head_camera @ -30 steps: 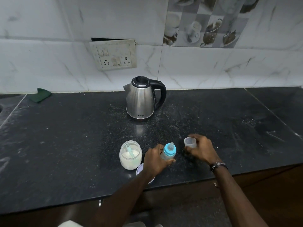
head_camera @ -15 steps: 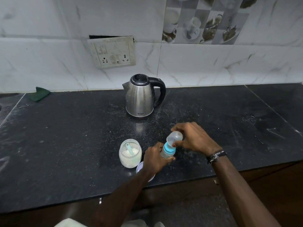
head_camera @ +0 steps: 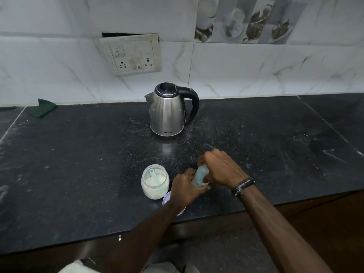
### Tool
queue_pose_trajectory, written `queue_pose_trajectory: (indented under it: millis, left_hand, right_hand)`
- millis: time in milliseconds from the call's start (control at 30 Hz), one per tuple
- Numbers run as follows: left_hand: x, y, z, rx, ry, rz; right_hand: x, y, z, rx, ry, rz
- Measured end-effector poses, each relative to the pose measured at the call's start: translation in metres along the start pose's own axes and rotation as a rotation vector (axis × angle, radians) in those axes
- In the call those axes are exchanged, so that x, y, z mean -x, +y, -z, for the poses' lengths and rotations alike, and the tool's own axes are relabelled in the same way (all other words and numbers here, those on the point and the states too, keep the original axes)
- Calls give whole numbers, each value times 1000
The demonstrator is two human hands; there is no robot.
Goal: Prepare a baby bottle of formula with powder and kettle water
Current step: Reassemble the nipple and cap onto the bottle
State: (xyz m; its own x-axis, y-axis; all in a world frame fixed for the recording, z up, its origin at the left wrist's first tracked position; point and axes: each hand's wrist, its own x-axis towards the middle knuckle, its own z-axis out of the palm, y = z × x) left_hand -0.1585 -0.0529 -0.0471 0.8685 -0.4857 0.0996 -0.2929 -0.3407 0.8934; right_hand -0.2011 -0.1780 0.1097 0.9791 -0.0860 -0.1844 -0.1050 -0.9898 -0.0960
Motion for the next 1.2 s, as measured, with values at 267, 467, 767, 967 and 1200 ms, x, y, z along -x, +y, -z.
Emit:
queue_pose_trajectory:
  millis: [267, 467, 767, 967, 1200]
  left_hand:
    - [1, 0, -2, -7, 22, 0]
    - [2, -3, -6, -44, 48, 2]
    - [4, 5, -1, -23, -39, 92]
    - [0, 22, 14, -2, -141, 103]
    - [-5, 67, 44, -148, -375, -6]
  right_hand:
    - [-5, 1, 2, 26, -30, 37]
    - [-1, 4, -5, -25, -17, 60]
    - [4, 10, -8, -172, 45, 44]
    - [14, 24, -29, -357, 126, 29]
    - [20, 28, -61, -525, 171, -30]
